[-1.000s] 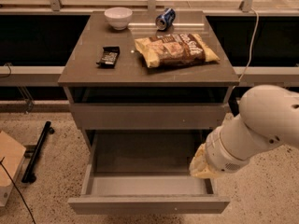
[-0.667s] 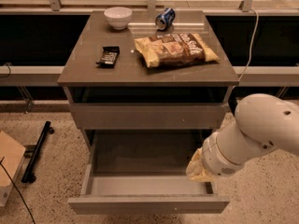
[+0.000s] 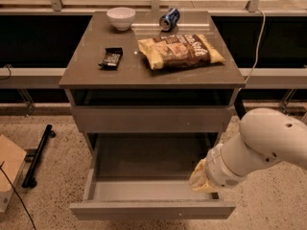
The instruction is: Close middle drawer
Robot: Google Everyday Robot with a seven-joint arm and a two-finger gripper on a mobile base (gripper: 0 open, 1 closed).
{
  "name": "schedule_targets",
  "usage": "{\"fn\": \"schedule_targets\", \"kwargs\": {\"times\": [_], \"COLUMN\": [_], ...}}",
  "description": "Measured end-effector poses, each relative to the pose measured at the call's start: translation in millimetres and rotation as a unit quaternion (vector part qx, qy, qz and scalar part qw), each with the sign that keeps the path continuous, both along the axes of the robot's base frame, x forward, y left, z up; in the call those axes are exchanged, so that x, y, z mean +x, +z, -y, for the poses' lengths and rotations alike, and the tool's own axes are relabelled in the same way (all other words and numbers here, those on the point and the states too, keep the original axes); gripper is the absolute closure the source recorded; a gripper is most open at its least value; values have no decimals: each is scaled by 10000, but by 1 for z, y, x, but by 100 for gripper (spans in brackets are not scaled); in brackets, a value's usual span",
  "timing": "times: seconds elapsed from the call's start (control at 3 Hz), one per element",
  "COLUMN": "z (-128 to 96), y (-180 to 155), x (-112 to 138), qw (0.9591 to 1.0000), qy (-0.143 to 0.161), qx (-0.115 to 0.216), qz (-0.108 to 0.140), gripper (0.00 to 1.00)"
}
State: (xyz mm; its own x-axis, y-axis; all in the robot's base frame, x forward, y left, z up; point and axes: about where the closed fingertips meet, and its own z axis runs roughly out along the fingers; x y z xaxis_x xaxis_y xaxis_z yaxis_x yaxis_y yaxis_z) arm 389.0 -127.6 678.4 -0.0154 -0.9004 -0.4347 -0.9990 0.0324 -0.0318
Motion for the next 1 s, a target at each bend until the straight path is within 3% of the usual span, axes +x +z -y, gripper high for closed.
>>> {"fn": "schedule_targets", "kwargs": {"times": [0.33,1.0], "z": [-4,-10], "y": [-11,-72], "x": [-1,-14], "qw": [10000,9997], "qy": [21,141], "qx": [-69,75], "qz": [-38,-190], "gripper": [100,100]}}
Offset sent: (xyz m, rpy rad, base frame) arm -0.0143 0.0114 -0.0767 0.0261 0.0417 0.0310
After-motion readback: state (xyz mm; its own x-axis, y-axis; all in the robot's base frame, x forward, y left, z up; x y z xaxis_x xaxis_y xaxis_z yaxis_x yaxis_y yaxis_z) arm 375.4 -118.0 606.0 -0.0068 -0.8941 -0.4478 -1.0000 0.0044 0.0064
